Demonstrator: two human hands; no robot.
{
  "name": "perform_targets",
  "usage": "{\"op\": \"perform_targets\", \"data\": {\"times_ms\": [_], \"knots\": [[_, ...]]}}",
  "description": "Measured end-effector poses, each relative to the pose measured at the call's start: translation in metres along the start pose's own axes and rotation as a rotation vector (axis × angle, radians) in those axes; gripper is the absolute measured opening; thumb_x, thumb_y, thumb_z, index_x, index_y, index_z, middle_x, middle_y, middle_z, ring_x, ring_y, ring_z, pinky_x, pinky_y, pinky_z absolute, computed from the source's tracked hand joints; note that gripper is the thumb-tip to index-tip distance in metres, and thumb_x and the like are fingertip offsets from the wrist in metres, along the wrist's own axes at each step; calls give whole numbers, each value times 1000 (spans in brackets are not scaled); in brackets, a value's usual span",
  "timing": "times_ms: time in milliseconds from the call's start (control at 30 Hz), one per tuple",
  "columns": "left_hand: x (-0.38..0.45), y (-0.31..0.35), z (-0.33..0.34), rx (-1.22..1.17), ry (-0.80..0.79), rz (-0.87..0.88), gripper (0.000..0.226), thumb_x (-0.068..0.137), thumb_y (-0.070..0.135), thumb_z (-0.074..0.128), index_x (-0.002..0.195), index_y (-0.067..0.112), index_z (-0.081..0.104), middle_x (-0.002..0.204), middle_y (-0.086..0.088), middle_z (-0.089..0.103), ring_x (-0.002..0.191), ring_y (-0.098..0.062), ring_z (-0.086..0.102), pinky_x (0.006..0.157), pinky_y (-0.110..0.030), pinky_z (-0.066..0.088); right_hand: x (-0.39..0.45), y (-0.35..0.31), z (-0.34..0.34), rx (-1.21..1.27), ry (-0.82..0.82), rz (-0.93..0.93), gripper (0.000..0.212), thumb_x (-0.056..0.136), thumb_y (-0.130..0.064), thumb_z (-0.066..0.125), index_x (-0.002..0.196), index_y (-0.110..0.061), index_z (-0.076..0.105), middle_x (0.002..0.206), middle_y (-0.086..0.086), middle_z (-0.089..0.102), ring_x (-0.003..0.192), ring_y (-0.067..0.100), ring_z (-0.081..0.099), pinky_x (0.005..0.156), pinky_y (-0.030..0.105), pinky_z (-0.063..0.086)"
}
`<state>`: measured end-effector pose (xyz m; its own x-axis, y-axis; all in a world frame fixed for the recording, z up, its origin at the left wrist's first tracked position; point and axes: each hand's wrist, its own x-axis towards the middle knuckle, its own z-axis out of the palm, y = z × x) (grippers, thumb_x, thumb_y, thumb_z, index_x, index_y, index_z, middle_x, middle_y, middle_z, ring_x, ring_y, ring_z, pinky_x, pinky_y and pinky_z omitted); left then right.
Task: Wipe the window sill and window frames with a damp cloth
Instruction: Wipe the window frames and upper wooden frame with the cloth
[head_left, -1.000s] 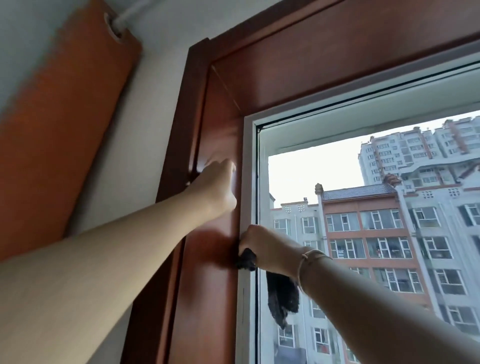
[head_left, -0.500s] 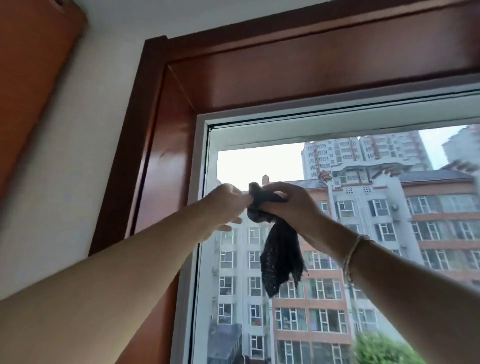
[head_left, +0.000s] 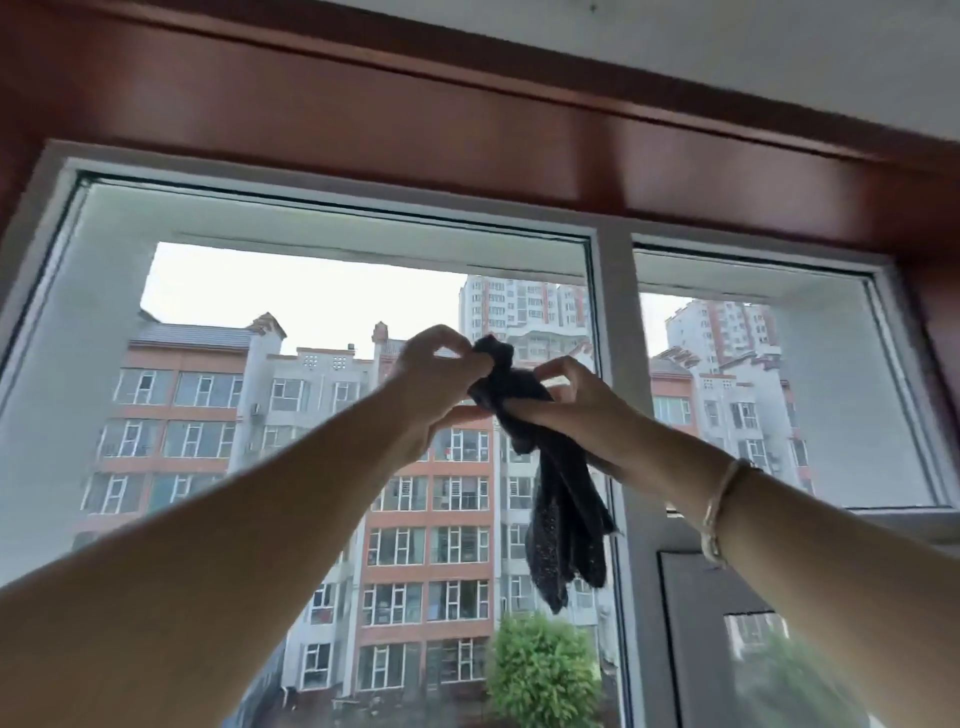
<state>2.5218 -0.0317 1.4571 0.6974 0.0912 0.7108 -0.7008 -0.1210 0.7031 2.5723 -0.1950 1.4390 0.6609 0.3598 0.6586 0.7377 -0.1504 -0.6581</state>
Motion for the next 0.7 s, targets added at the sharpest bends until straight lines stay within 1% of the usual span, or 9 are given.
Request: {"op": "perform_targets", "data": {"times_ms": [67,167,300,367,433,467,533,600,700], "knots": [[4,0,58,-44,52,54,14,85,-5,57,85,8,53,94,-15,63,80,-24,65,72,-38,60,-23,19,-54,-61,-28,117,55,74,-24,78,114,-21,41,107,16,65,92,30,69,82,38,55],[13,-2,126,-56,84,122,20,82,-10,55,79,9,50,96,-18,61,80,-26,62,73,-38,60,-49,48,-121,-17,18,199,41,80,-9,69,107,-22,40,110,21,62,98,34,66,86,45,54],[25,-15,202,22,42,187,24,80,-14,55,76,9,49,91,-16,60,85,-30,60,78,-46,57,-63,71,-186,134,196,178,14,91,3,52,93,-10,50,80,20,66,70,28,67,57,33,53],[35,-26,229,70,44,249,28,77,-13,57,71,13,49,84,-8,58,89,-30,60,83,-50,55,-58,79,-206,289,297,159,13,91,4,50,96,-6,55,87,24,64,75,30,66,59,34,55],[48,-33,249,126,44,310,29,75,-11,60,68,15,49,78,2,56,88,-24,57,81,-40,54,-50,82,-215,499,307,109,23,91,-4,52,113,2,55,111,29,59,98,36,63,78,40,56],[55,-38,263,154,23,339,28,75,-8,61,67,16,49,79,4,56,87,-21,57,75,-32,52,-47,85,-222,575,297,94,29,91,-12,54,117,3,54,115,27,59,102,36,61,80,40,55],[66,-45,283,195,-46,390,24,75,-3,65,68,16,52,85,3,61,90,-20,60,69,-24,47,-37,86,-231,642,280,36,30,93,-24,56,113,-3,58,102,19,66,95,29,64,79,38,55],[73,-49,293,233,-141,431,22,75,-1,68,72,17,56,92,1,65,93,-18,64,70,-23,51,-23,88,-238,660,301,-47,27,94,-22,54,114,-5,60,99,17,68,93,27,66,82,38,54],[98,-52,288,308,-206,489,24,76,-4,68,84,18,63,94,8,65,100,-12,61,69,-7,44,12,85,-255,518,396,-139,34,92,-8,54,125,-1,52,111,26,64,92,32,67,79,40,54]]}}
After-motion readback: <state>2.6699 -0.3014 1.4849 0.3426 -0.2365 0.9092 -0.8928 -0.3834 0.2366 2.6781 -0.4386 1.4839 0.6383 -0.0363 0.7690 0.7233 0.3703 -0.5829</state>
